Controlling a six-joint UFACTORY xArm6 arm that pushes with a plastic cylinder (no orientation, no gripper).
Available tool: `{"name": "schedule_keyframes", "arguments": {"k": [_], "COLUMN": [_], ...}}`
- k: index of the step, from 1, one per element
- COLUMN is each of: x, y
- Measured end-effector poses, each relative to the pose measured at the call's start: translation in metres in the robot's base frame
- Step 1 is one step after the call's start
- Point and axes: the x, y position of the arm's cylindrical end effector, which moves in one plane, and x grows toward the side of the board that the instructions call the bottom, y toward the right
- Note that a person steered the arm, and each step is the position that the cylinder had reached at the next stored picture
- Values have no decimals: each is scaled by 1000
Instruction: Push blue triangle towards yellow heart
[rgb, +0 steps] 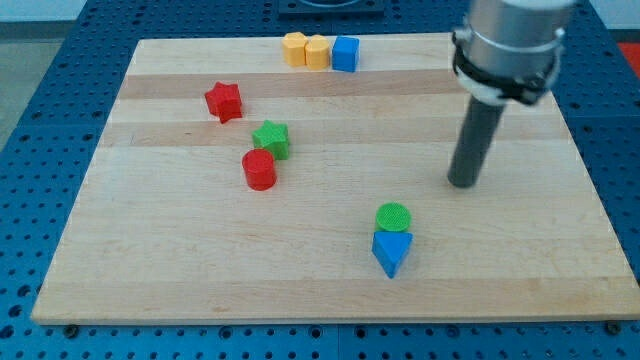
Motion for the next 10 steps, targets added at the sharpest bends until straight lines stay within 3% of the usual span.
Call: {"name": "schedule_keyframes", "arguments": {"k": [2,3,8,10], "x": [95,102,61,41], "y": [-4,-35,-152,-161]}}
